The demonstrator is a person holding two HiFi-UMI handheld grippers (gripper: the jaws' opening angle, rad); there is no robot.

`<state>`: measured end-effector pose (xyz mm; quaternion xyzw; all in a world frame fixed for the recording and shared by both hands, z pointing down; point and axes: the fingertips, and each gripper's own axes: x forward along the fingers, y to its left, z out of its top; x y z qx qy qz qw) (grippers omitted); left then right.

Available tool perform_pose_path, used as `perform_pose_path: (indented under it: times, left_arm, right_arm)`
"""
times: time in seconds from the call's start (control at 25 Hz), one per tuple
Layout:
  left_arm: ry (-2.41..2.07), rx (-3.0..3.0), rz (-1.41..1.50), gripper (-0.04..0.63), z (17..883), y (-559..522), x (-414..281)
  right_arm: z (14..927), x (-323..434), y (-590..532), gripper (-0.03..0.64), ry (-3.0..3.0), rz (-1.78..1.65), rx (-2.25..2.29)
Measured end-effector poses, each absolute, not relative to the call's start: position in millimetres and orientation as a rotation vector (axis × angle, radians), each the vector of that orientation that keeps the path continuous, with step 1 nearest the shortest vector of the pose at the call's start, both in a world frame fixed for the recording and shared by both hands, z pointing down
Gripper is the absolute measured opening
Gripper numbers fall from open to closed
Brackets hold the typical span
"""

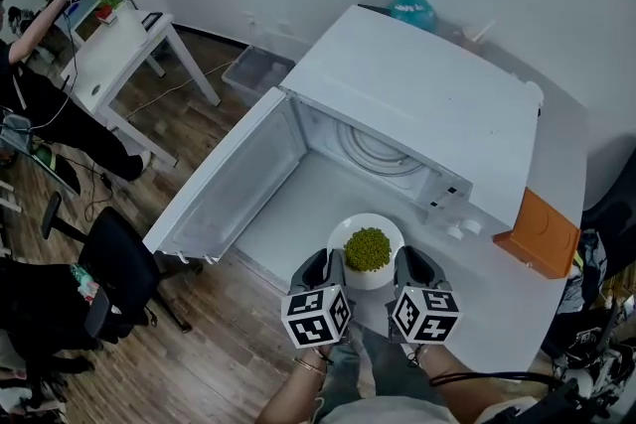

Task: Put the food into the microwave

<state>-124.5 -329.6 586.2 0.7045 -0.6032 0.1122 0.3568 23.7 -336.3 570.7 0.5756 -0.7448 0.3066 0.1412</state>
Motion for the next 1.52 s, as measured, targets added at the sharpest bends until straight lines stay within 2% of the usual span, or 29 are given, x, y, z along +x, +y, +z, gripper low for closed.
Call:
perform_pose_path:
  times: [1.52]
  left_arm:
    - [-1.611,1.970,0.225,0.063,565,-485,-151]
  right_arm:
    - [558,-1,-465,0.046,-2.165,0.794,1.923]
